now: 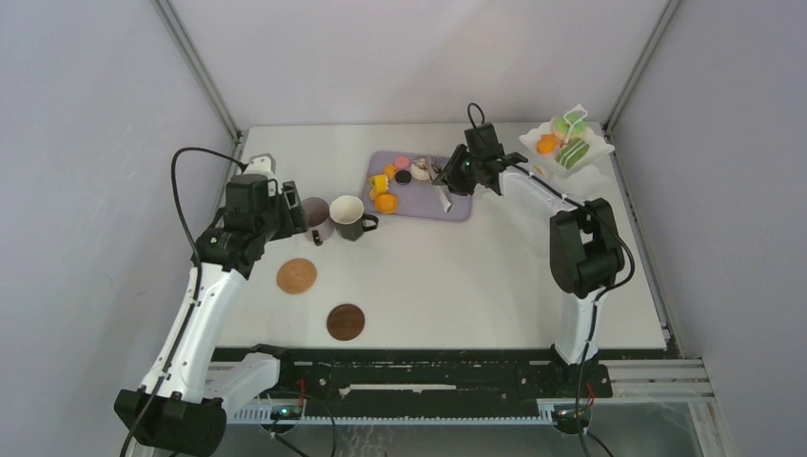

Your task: Serve the afternoon tea

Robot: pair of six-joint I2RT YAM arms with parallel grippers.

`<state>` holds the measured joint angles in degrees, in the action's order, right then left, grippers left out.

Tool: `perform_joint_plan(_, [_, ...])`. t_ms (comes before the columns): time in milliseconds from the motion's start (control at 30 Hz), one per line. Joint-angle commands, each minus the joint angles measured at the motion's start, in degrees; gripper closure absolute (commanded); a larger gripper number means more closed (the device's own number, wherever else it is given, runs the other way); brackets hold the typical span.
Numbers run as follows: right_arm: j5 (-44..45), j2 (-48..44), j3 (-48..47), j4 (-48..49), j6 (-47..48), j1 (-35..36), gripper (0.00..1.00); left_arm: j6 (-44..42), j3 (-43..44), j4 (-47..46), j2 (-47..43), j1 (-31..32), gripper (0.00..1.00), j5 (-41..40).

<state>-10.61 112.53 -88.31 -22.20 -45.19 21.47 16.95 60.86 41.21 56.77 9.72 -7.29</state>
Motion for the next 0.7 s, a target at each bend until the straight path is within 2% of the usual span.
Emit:
perform_joint_plan(0, [0.3, -8.7, 2.1, 2.5, 1.1, 0.1, 0.84, 0.0, 1.0, -1.3, -2.3, -0.5, 0.34, 0.8])
perform_joint_plan(167, [0.7, -14.4, 5.8, 0.4, 3.0, 2.1, 1.00, 0.5, 0.5, -1.3, -3.6, -0.5, 0.34, 1.9])
perform_joint_plan(367, [2.3, -24.0, 10.2, -4.1, 5.8, 6.2, 1.00, 0.6, 0.1, -1.1, -4.8, -0.5, 0.34, 3.1])
perform_joint_plan(667, [9.3, -45.6, 17.4, -16.9, 6.8, 10.5, 1.00, -0.3, 0.0, -0.4, -6.4, -0.5, 0.34, 4.7])
